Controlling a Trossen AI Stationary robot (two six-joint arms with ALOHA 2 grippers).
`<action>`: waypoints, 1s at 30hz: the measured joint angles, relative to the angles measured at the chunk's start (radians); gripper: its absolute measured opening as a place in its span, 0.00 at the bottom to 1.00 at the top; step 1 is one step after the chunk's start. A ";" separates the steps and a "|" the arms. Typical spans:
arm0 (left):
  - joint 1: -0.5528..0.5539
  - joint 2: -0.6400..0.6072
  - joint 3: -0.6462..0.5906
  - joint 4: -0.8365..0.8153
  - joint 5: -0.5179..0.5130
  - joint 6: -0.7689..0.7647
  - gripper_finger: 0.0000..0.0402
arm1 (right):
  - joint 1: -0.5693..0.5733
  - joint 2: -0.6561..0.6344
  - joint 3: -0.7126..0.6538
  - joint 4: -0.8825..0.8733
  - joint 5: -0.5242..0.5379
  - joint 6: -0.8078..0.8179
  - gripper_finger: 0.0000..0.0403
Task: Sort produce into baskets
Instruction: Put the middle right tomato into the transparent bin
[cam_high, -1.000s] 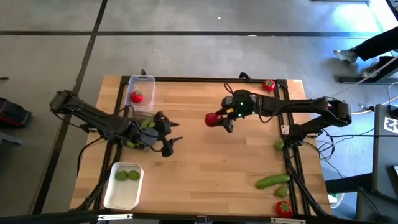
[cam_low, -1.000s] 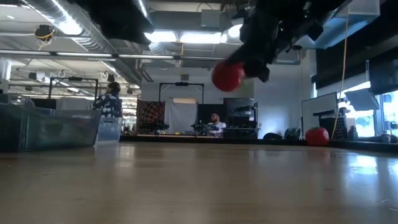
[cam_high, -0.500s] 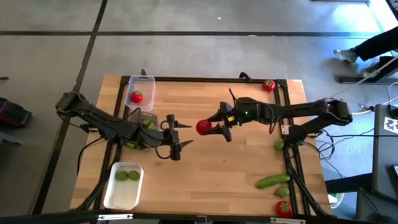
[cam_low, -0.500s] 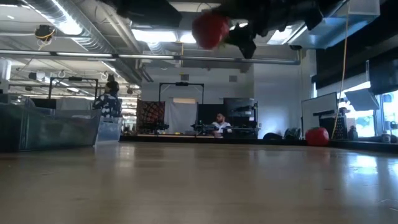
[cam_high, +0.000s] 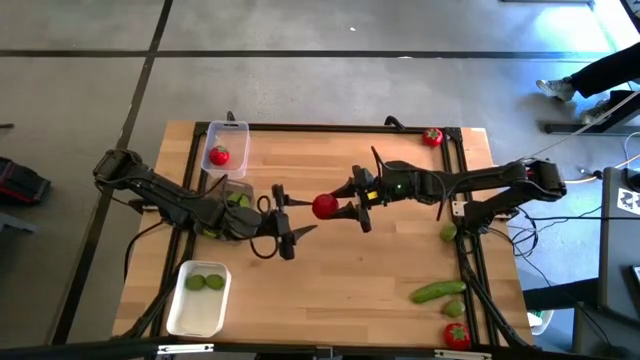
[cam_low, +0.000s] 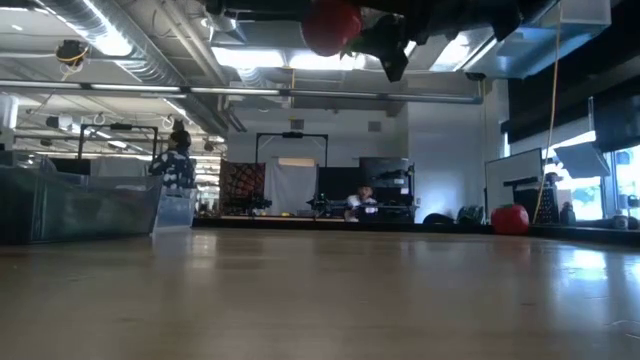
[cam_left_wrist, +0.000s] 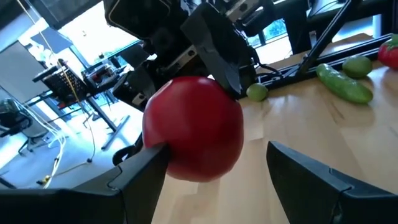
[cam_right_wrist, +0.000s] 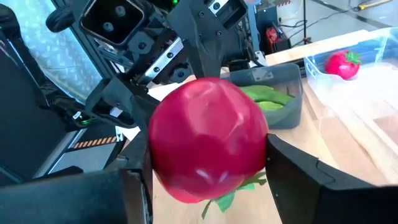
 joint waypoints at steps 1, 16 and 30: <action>0.000 0.000 0.000 0.000 0.000 -0.006 0.68 | 0.000 0.001 0.000 -0.001 -0.001 -0.001 0.49; 0.002 0.000 0.000 -0.022 -0.021 -0.099 0.69 | 0.000 0.002 -0.001 -0.003 0.015 -0.036 0.49; 0.008 0.001 0.001 0.022 -0.046 -0.098 0.92 | 0.001 0.073 0.001 0.107 -0.007 -0.042 0.49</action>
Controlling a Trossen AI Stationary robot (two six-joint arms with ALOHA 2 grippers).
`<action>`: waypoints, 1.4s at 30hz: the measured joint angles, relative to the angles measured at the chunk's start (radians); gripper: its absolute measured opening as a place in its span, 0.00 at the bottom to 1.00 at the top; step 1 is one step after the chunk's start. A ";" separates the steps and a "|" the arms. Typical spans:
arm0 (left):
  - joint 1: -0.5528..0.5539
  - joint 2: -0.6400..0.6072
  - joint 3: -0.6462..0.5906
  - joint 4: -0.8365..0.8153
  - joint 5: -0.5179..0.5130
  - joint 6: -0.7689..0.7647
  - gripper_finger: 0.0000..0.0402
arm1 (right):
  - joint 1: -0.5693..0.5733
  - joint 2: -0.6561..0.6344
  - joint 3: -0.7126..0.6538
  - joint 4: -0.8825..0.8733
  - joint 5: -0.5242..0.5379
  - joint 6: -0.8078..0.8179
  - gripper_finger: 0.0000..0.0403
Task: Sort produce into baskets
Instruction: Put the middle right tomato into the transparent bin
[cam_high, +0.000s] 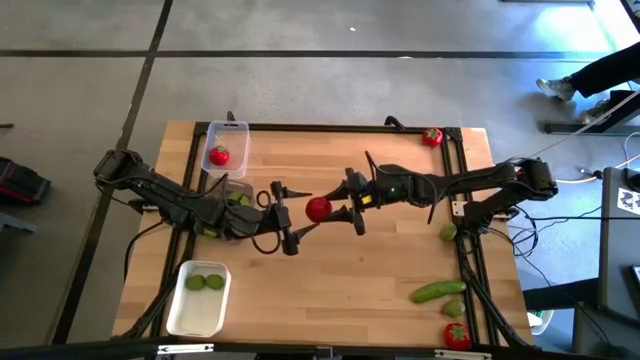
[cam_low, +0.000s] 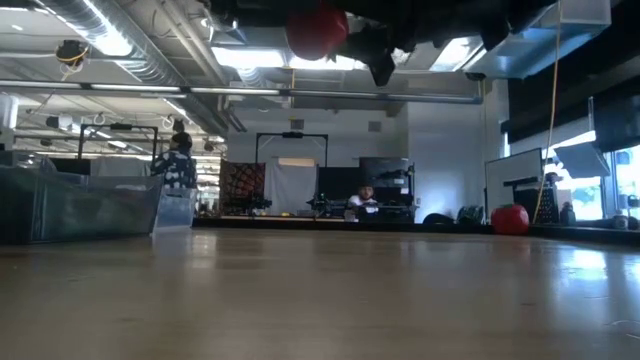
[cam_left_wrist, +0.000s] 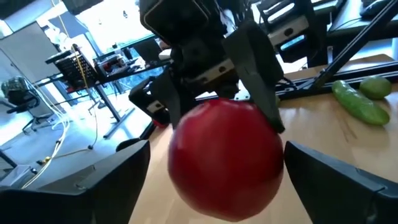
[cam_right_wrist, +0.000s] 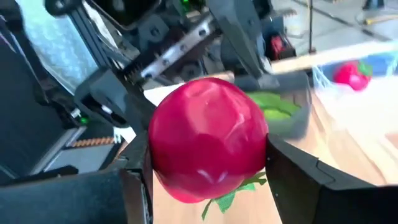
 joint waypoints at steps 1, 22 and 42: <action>0.000 0.000 0.000 0.000 0.000 -0.005 0.92 | 0.000 0.001 0.000 0.010 -0.006 0.000 0.49; 0.003 -0.001 0.000 0.023 0.045 -0.059 0.70 | 0.000 0.001 0.000 0.079 0.000 0.004 0.49; -0.023 -0.163 0.001 -0.258 -0.092 -0.211 0.69 | -0.003 -0.230 -0.001 -0.569 0.207 -0.020 0.76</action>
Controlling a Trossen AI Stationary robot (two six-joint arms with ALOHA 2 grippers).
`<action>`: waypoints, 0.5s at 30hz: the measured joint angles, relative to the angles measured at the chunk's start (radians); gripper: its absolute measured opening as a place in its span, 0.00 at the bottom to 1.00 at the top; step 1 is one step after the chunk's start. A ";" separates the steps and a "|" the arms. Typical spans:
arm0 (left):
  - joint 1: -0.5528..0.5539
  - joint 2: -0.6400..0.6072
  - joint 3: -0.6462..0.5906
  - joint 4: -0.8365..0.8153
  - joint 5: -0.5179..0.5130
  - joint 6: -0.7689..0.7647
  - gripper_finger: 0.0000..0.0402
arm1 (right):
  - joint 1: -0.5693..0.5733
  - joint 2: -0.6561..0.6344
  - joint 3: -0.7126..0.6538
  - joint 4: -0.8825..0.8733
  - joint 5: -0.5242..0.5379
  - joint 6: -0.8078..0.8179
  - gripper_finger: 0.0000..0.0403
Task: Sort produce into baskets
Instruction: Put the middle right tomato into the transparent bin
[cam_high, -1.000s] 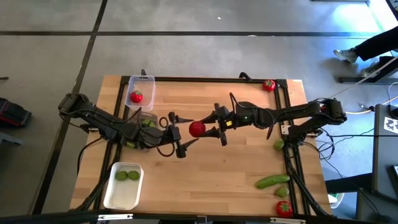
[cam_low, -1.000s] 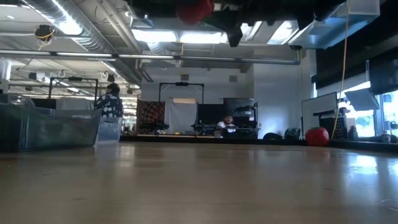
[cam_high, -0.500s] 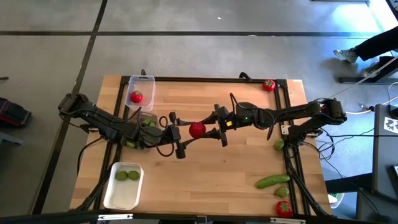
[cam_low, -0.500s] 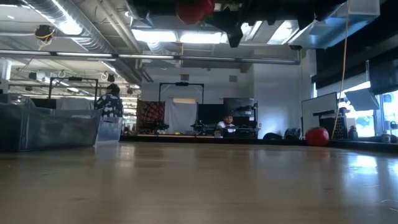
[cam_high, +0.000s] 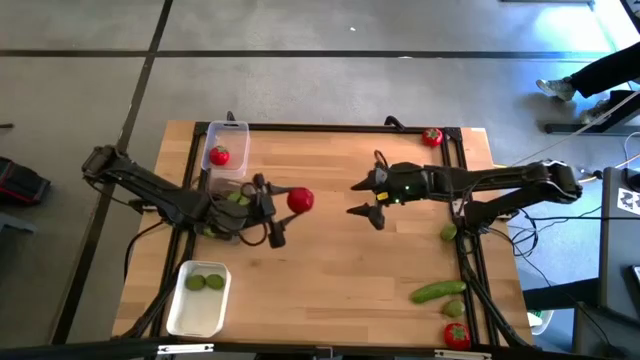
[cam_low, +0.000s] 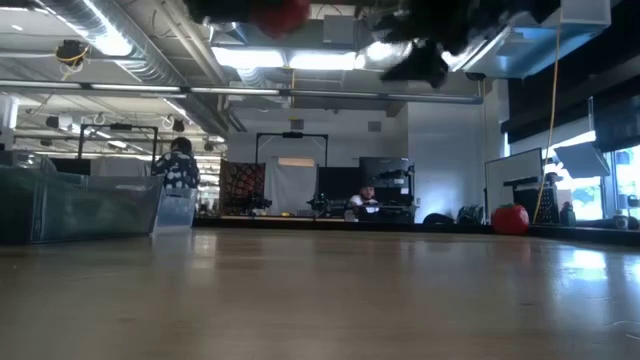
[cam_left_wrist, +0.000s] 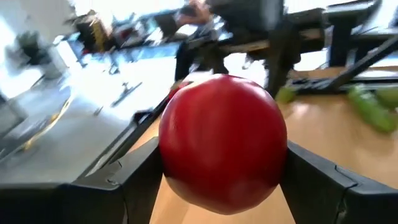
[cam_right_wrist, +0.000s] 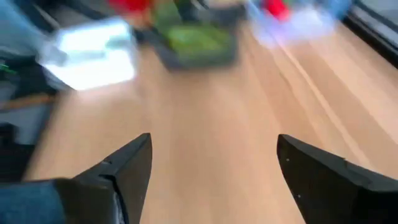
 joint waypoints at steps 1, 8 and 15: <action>0.001 -0.024 0.000 -0.056 -0.017 -0.030 0.69 | 0.000 -0.002 0.000 -0.059 0.032 0.014 0.76; 0.055 -0.180 -0.001 -0.382 -0.132 -0.237 0.69 | 0.000 0.044 -0.002 -0.301 0.247 0.102 0.74; 0.204 -0.287 0.000 -0.702 -0.145 -0.488 0.69 | 0.000 0.140 -0.001 -0.311 0.284 0.124 0.74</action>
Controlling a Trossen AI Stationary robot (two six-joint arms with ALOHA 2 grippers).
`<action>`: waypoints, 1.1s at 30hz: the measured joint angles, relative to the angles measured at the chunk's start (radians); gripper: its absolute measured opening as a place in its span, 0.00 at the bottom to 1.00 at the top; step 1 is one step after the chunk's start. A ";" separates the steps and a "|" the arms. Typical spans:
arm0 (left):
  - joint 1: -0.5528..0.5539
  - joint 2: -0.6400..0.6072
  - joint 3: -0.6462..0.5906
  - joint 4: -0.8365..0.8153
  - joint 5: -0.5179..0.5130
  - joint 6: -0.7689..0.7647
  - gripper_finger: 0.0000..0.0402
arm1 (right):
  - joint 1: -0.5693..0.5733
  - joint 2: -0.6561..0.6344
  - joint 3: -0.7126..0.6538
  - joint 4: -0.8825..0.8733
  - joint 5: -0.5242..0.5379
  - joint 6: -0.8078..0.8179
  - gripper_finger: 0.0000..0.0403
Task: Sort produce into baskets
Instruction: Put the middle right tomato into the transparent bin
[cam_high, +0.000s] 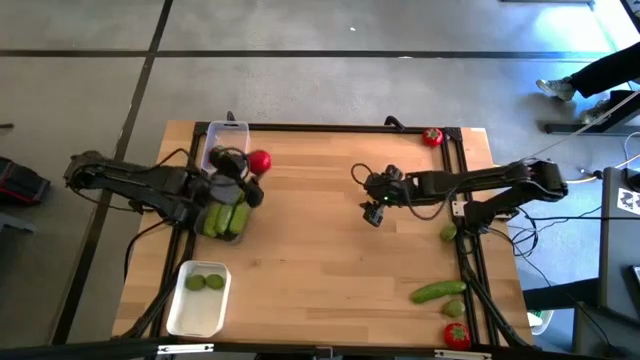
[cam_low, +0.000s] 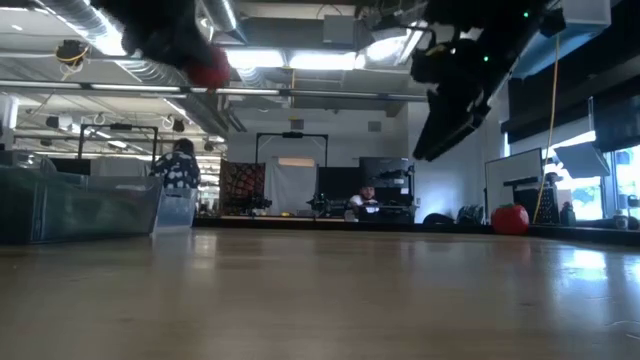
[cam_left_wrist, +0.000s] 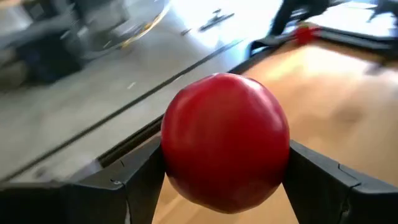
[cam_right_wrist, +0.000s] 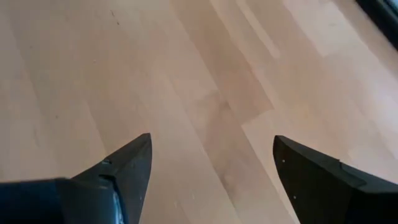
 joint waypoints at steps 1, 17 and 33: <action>0.026 -0.006 0.000 -0.042 0.001 -0.036 0.69 | 0.000 0.013 0.000 0.007 0.000 0.000 0.74; 0.460 0.022 -0.001 -0.335 0.231 -0.237 0.69 | 0.000 0.225 0.000 0.019 -0.020 0.001 0.74; 0.684 0.232 -0.001 -0.365 0.290 -0.129 0.69 | 0.000 0.255 0.001 0.039 -0.043 0.001 0.74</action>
